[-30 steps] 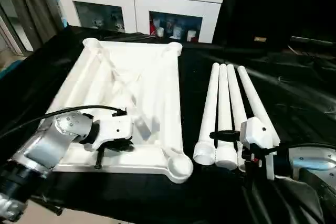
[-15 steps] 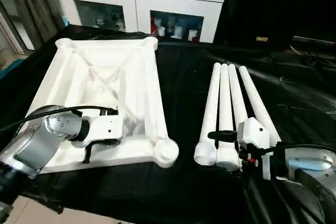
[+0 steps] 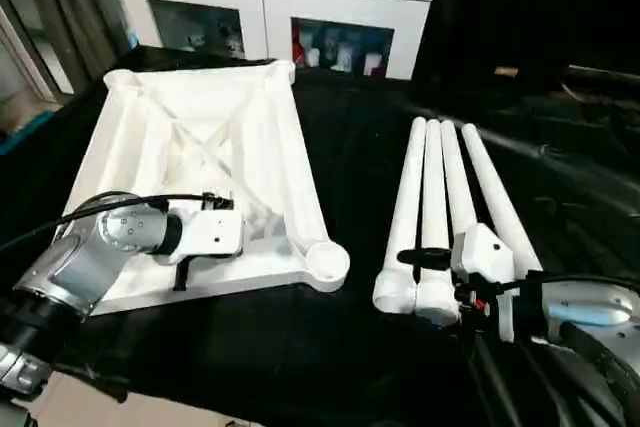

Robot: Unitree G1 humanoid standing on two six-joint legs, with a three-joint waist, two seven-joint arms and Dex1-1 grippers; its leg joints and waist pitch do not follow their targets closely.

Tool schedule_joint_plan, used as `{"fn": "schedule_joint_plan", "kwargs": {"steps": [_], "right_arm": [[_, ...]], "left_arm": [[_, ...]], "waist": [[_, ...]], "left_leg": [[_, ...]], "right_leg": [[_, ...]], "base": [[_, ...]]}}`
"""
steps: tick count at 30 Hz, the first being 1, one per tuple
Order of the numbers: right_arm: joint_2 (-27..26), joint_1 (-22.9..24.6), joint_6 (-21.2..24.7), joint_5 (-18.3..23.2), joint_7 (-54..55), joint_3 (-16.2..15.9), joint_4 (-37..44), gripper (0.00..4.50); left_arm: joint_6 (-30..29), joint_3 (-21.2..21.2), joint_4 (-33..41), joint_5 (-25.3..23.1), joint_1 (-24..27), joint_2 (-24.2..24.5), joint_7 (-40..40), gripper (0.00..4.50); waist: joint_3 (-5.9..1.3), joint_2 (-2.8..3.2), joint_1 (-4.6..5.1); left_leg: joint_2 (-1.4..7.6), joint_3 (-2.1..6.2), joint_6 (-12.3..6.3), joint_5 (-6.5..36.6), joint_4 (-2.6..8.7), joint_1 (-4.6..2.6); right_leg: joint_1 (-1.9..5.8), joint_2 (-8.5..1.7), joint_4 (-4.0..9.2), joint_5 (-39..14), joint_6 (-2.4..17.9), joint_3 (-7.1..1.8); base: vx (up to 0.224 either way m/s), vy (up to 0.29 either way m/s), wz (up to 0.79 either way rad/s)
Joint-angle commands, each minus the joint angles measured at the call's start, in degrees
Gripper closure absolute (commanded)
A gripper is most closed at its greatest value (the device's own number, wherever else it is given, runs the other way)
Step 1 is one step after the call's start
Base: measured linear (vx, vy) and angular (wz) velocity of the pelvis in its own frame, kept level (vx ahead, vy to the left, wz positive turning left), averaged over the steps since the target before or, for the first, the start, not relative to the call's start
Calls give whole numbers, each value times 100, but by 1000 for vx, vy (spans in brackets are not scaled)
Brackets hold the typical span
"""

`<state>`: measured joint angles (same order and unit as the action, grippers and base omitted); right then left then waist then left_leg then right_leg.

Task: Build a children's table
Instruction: Rotate table base, then pick table leg

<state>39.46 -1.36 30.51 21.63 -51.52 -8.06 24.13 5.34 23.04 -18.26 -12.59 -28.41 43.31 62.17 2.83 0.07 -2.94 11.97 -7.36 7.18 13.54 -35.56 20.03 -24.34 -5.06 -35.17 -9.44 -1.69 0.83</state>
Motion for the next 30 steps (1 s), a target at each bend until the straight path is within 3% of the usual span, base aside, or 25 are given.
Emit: {"fn": "schedule_joint_plan", "kwargs": {"steps": [1, 2, 6, 8, 9, 11, 12, 14, 15, 17, 18, 20, 22, 23, 24, 25, 30], "right_arm": [[-4, 41, -41, -13, 59, 161, 109, 0], [-4, 41, -41, -13, 59, 161, 109, 0], [-130, -27, 71, 95, 235, 308, 64, 0], [-408, -342, 255, -33, 773, 416, -228, 0], [-659, -622, 463, -155, 1269, 512, -488, 0], [-755, -743, 569, -217, 1485, 564, -610, 0], [-873, -902, 769, -332, 1777, 598, -730, 0], [-1066, -1226, 1261, -524, 2231, 605, -900, 0], [-1148, -1402, 1644, -447, 2315, 611, -974, 0], [-1326, -1680, 2050, -209, 2336, 644, -1126, 0], [-1384, -1759, 2108, -139, 2361, 671, -1187, 0], [-1699, -2081, 2423, -82, 2665, 796, -1506, 0], [-1878, -2326, 2616, -58, 2820, 830, -1728, 0], [-1948, -2455, 2709, -31, 2864, 853, -1826, 0], [-1948, -2455, 2709, -31, 2864, 853, -1826, 0], [-2041, -2586, 2849, -10, 2903, 905, -1899, 0], [-2194, -3128, 3663, -9, 3050, 878, -2209, 0]], "left_arm": [[37, -278, 256, 243, -51, 43, 86, 405], [37, -278, 256, 243, -51, 43, 86, 393], [-334, -539, 716, 675, 158, 182, 354, 355], [-540, -759, 929, 868, 165, 255, 337, 343], [-679, -956, 1016, 997, 132, 259, 244, 325], [-730, -1039, 1032, 1046, 106, 233, 170, 325], [-798, -1133, 1014, 1114, 98, 233, 133, 307], [-970, -1391, 971, 1267, 90, 166, -46, 303], [-1118, -1536, 1008, 1359, 111, 90, -187, 295], [-1410, -1709, 1179, 1501, 174, -130, -464, 274], [-1548, -1737, 1291, 1541, 207, -219, -556, 268], [-2162, -1741, 1803, 1840, 380, -681, -822, 259], [-2556, -1679, 2185, 2064, 526, -989, -967, 245], [-2712, -1607, 2355, 2141, 594, -1131, -1047, 233], [-2712, -1607, 2355, 2141, 594, -1131, -1047, 226], [-2813, -1535, 2478, 2195, 655, -1216, -1074, 224], [-3253, -1179, 2969, 2106, 899, -1351, -1075, 183]], "waist": [[-356, 48, -6], [-359, 63, -17], [-345, 0, -21], [-330, -73, 2], [-322, -65, 22], [-315, -61, 60], [-304, -94, 73], [-305, -74, 86], [-334, -118, 112], [-339, -141, 121], [-342, -127, 108], [-358, -184, 113], [-375, -165, 82], [-386, -241, 97], [-383, -227, 88], [-382, -214, 72], [-349, -310, 110]], "left_leg": [[-46, -164, -40, 778, 492, 48], [-48, -162, -33, 766, 489, 45], [-39, -167, -69, 650, 497, 58], [-49, -186, -84, 751, 500, 57], [-71, -186, -24, 766, 510, 54], [-84, -178, 111, 930, 518, 49], [-85, -189, 130, 978, 510, 39], [-91, -188, 159, 1022, 515, 50], [-115, -178, 196, 836, 502, 68], [-103, -187, 201, 769, 491, 69], [-94, -180, 217, 776, 492, 68], [-77, -196, 193, 697, 484, 75], [-85, -212, 198, 549, 474, 61], [-85, -218, 155, 359, 469, 103], [-89, -218, 145, 289, 470, 107], [-89, -223, 127, 280, 467, 91], [-86, -236, 138, 406, 477, 85]], "right_leg": [[378, -65, 287, -631, 1434, -78], [375, -69, 272, -627, 1439, -78], [370, -75, 258, -619, 1464, -79], [363, -62, 292, -878, 1385, -77], [338, -64, 294, -1125, 1324, -78], [317, -65, 323, -1592, 1210, -69], [300, -52, 330, -1702, 1122, -80], [293, -49, 342, -1785, 1033, -82], [319, -32, 297, -1623, 1032, -73], [308, -30, 287, -1458, 1074, -76], [310, -44, 271, -1406, 1110, -72], [315, -43, 252, -1201, 1128, -79], [299, -39, 254, -1062, 1215, -69], [337, -32, 210, -774, 1249, -73], [340, -31, 209, -709, 1257, -71], [327, -32, 222, -696, 1248, -69], [316, -19, 258, -1019, 1093, -75]], "base": [[0, 0, 0], [0, 0, 0], [0, 0, 0], [0, 0, 0], [0, 0, 0], [0, 0, 0], [0, 0, 0], [0, 0, 0], [0, 0, 0], [0, 0, 0], [0, 0, 0], [0, 0, 0], [0, 0, 0], [0, 0, 0], [0, 0, 0], [0, 0, 0], [0, 0, 0]]}}
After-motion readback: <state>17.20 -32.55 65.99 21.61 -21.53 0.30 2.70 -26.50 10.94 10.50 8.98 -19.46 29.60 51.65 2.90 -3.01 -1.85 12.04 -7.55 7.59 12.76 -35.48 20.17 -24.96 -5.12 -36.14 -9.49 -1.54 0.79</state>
